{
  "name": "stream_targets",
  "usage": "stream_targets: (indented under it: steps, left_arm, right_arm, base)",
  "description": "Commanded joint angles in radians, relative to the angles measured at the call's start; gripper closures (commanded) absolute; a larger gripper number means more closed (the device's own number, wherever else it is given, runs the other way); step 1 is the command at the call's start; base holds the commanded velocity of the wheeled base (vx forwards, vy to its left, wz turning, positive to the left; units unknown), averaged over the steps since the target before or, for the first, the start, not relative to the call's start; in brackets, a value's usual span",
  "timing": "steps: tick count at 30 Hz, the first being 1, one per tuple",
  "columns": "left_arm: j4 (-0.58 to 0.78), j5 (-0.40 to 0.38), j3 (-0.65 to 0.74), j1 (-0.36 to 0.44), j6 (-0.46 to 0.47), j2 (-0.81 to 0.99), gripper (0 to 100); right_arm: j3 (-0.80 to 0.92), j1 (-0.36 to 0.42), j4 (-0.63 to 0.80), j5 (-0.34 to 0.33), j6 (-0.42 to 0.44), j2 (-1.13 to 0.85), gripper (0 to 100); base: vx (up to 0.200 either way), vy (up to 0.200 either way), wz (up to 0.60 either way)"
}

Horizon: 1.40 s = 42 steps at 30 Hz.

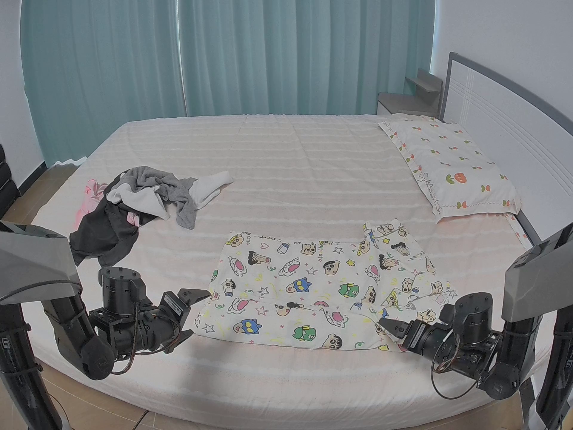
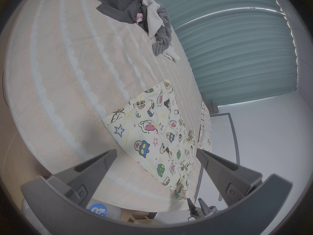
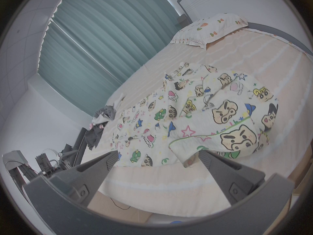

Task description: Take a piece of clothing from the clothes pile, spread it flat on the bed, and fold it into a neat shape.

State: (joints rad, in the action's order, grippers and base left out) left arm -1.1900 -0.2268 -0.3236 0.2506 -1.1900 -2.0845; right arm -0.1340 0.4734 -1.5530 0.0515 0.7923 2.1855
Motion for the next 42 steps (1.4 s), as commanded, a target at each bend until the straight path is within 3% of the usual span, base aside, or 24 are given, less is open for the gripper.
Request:
stream_targets:
  steps: [1, 8, 12, 18, 25, 31, 36, 42]
  left_arm:
    - [0.000, 0.000, 0.000, 0.001, 0.000, 0.000, 0]
    - [0.000, 0.000, 0.000, 0.001, 0.000, 0.000, 0]
    - [0.000, 0.000, 0.000, 0.001, 0.000, 0.000, 0]
    - [0.000, 0.000, 0.000, 0.001, 0.000, 0.000, 0]
    - [0.000, 0.000, -0.002, 0.001, 0.000, 0.000, 0]
    - [-0.002, 0.000, -0.002, -0.001, 0.000, 0.000, 0]
    - [0.000, 0.000, 0.000, 0.001, 0.000, 0.000, 0]
    - [0.000, 0.000, 0.000, 0.001, 0.000, 0.000, 0]
  right_arm:
    - [-0.055, -0.029, -0.018, -0.028, 0.001, 0.046, 0]
    - [0.011, -0.027, -0.018, -0.078, -0.002, -0.033, 0]
    - [0.094, -0.015, -0.018, -0.139, -0.008, -0.113, 0]
    - [0.102, -0.012, -0.018, -0.144, -0.021, -0.130, 0]
    - [-0.032, -0.019, -0.018, -0.153, -0.012, 0.013, 0]
    - [-0.254, -0.039, -0.018, -0.157, -0.074, 0.183, 0]
    - [-0.368, -0.042, 0.163, -0.174, -0.130, 0.243, 0]
    - [-0.417, -0.078, 0.194, -0.176, -0.166, 0.290, 0]
  base:
    - [0.000, 0.000, 0.00]
    - [0.000, 0.000, 0.00]
    - [0.000, 0.000, 0.00]
    - [0.000, 0.000, 0.00]
    - [0.000, 0.000, 0.00]
    - [0.000, 0.000, 0.00]
    - [0.000, 0.000, 0.00]
    - [0.000, 0.000, 0.00]
